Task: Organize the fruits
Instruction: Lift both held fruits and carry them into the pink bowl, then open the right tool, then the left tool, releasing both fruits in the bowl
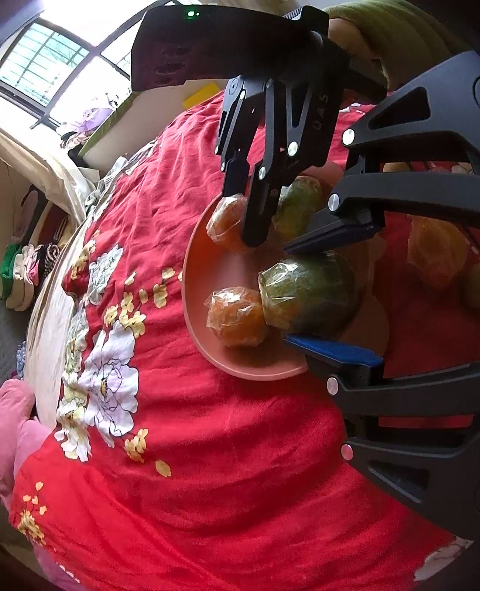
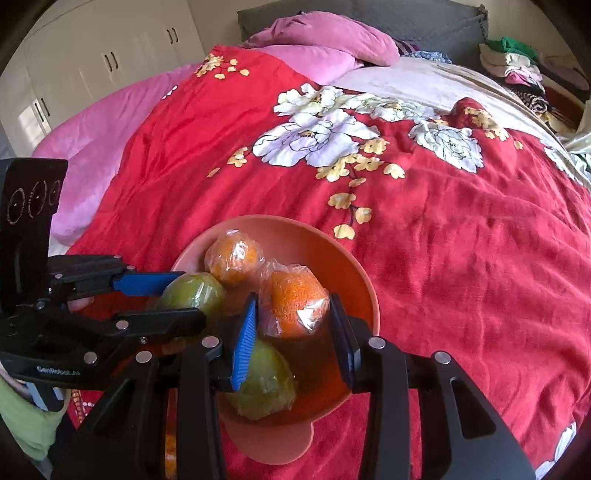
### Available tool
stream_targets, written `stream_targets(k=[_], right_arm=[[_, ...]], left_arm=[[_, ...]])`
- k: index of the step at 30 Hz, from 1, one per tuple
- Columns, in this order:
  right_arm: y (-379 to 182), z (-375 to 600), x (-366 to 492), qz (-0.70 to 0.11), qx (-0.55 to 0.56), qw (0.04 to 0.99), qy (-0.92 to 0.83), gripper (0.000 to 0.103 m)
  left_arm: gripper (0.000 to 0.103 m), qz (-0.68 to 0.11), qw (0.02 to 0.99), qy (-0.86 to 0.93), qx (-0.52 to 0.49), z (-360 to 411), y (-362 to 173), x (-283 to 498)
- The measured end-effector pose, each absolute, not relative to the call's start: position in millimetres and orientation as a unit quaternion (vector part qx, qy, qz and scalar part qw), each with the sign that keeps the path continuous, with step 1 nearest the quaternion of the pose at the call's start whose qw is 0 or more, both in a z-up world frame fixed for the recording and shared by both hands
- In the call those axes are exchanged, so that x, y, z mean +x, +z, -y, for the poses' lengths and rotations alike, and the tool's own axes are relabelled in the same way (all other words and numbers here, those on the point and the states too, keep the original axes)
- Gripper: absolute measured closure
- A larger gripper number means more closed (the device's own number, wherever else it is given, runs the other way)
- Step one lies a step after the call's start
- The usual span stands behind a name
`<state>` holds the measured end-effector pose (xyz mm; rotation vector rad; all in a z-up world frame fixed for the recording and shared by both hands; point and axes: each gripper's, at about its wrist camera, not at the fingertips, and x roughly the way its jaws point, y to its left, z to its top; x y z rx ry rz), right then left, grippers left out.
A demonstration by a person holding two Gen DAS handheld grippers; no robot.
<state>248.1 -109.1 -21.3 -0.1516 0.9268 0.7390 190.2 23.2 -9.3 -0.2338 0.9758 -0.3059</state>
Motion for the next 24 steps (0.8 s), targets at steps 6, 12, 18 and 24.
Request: stream_targets(k=[6,12,18,24], right_arm=[[-24.3,106.3,251.2,-0.44,-0.075,0.827,0.342,0.066],[-24.3,106.4,252.1,-0.44,-0.072,0.827,0.342,0.065],[-20.9,112.6,252.3,-0.436,-0.055,0.83,0.343,0.064],[-12.8,123.9,250.7,-0.43,-0.038,0.836,0.34,0.058]], left_arm=[[0.067,-0.467,0.865,-0.149,-0.106,-21.8,-10.0,190.9],[0.067,-0.467,0.866,-0.15,-0.1,-19.8,-10.0,191.4],[0.067,-0.467,0.866,-0.149,-0.097,-18.7,-9.6,191.1],[0.067,-0.467,0.867,-0.148,-0.096,-18.4,-9.6,191.1]])
